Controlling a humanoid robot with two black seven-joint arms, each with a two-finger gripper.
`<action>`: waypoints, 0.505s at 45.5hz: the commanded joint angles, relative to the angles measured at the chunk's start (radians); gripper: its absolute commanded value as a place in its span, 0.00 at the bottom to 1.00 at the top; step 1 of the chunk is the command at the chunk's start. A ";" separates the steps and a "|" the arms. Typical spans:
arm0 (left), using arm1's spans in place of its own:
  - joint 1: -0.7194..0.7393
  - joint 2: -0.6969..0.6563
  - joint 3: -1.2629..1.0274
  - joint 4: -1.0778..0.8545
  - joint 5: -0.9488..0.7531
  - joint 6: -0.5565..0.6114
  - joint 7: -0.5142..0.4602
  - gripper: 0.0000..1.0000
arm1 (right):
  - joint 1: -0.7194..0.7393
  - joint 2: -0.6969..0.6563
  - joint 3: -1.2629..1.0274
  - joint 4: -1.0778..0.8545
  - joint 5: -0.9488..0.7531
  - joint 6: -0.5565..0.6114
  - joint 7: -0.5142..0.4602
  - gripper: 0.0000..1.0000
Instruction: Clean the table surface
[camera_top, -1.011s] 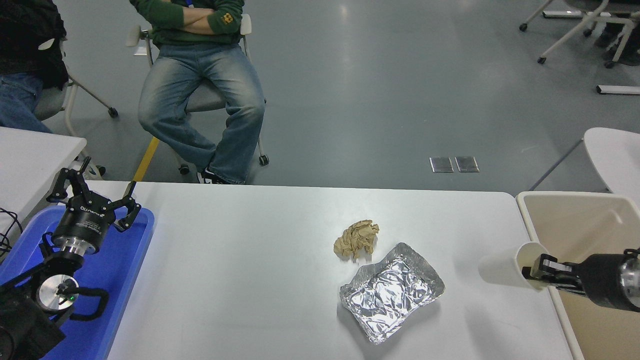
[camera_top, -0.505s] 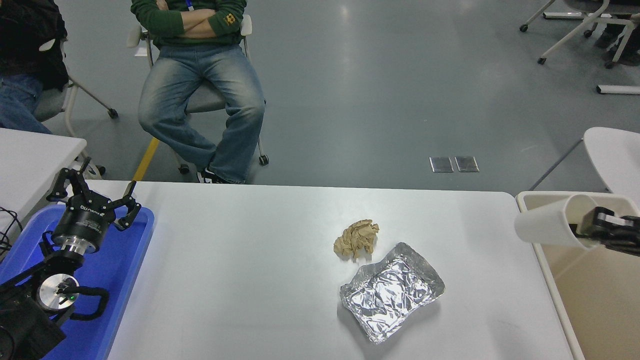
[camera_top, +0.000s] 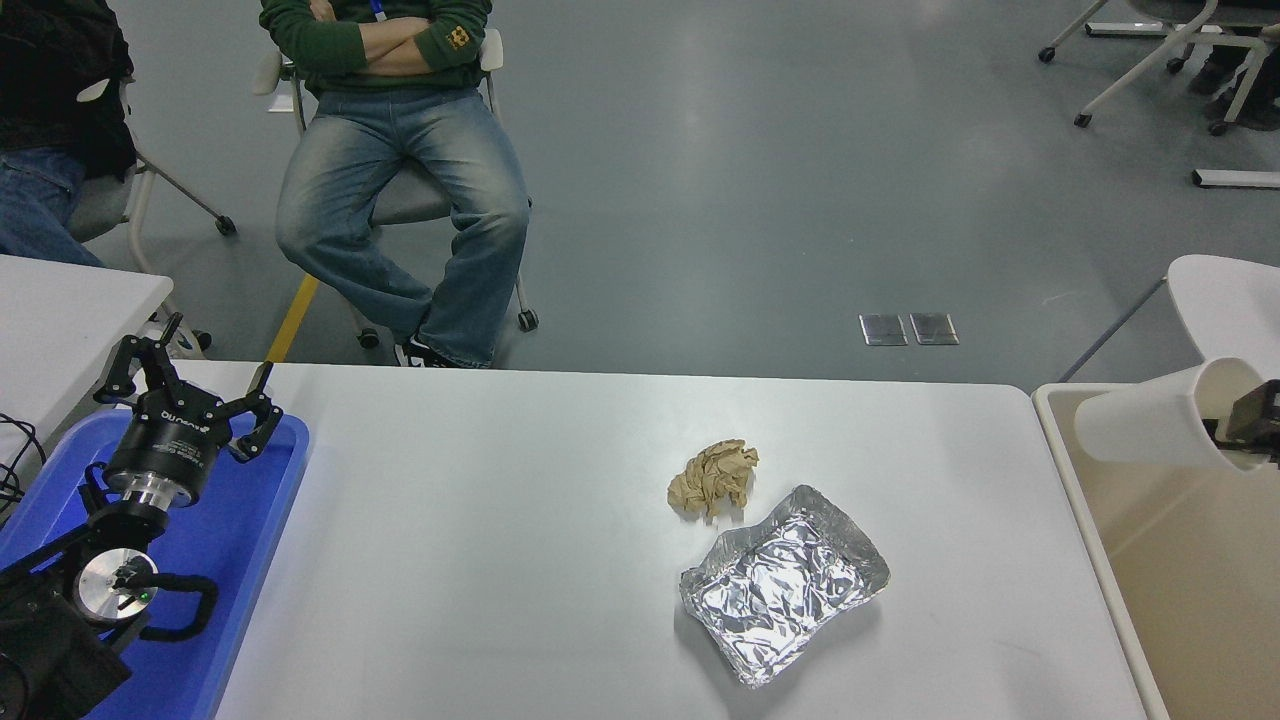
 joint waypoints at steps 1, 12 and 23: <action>0.000 0.000 0.000 0.000 0.000 0.000 0.001 1.00 | -0.018 0.048 -0.012 -0.085 0.000 -0.050 -0.004 0.00; 0.000 0.000 0.000 0.000 0.000 0.000 -0.001 1.00 | -0.080 0.126 -0.015 -0.244 0.002 -0.104 -0.003 0.00; 0.000 0.000 0.000 0.000 0.000 0.000 -0.001 1.00 | -0.202 0.262 -0.012 -0.479 0.014 -0.248 -0.003 0.00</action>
